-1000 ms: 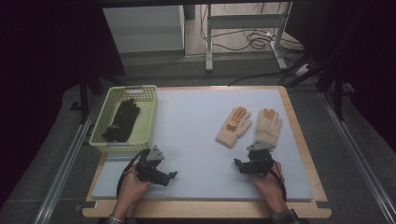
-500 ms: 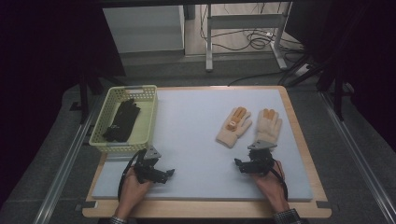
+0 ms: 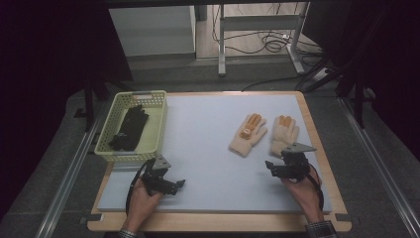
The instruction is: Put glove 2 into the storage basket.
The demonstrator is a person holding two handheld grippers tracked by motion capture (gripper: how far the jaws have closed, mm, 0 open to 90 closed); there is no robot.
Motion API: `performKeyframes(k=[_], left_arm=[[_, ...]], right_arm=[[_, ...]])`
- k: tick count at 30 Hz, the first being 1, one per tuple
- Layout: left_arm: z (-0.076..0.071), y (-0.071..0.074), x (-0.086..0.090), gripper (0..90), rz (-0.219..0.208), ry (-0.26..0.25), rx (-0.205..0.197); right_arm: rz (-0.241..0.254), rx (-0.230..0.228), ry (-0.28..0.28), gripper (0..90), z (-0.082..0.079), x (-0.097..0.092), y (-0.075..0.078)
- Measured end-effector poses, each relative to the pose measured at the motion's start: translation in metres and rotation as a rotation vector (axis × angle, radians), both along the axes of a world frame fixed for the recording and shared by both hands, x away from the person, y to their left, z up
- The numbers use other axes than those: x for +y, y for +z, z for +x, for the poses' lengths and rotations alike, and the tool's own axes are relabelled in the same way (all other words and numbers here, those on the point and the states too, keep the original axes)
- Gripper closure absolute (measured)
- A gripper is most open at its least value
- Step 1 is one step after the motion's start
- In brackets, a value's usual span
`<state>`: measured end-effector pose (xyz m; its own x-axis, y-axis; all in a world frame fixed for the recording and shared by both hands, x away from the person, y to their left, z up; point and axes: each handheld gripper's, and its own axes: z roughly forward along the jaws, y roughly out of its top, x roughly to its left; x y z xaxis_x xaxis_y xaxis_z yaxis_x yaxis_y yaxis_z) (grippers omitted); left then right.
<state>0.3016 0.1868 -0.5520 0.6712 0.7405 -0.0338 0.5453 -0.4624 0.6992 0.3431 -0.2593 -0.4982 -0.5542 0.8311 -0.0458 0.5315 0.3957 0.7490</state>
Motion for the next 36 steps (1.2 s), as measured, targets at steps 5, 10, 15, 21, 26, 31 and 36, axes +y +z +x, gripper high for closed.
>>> performKeyframes(k=[5, 10, 15, 21, 26, 31, 36], left_arm=[[0.000, 0.000, 0.000, 2.1, -0.005, 0.003, 0.000], [0.000, 0.000, 0.000, 2.1, -0.005, 0.003, 0.000], [0.000, 0.000, 0.000, 2.1, -0.001, 0.001, 0.000], [0.000, 0.000, 0.000, 2.1, -0.002, 0.001, 0.000], [0.000, 0.000, 0.000, 2.2, -0.003, 0.001, 0.000], [0.000, 0.000, 0.000, 2.2, -0.003, 0.001, -0.001], [0.000, 0.000, 0.000, 2.2, -0.003, 0.001, -0.001]], right_arm=[[-0.006, -0.006, -0.044, 35.4, 0.015, -0.016, 0.009], [-0.018, -0.019, -0.070, 42.2, 0.033, -0.023, 0.013], [-0.066, -0.030, -0.106, 48.4, 0.060, -0.027, 0.011], [-0.080, -0.023, -0.122, 41.4, 0.089, -0.024, 0.001], [-0.124, -0.011, -0.099, 35.8, 0.106, -0.018, -0.015], [-0.014, 0.048, -0.115, 50.7, 0.109, -0.025, -0.021], [0.009, 0.073, -0.120, 59.7, 0.106, -0.028, -0.018]])
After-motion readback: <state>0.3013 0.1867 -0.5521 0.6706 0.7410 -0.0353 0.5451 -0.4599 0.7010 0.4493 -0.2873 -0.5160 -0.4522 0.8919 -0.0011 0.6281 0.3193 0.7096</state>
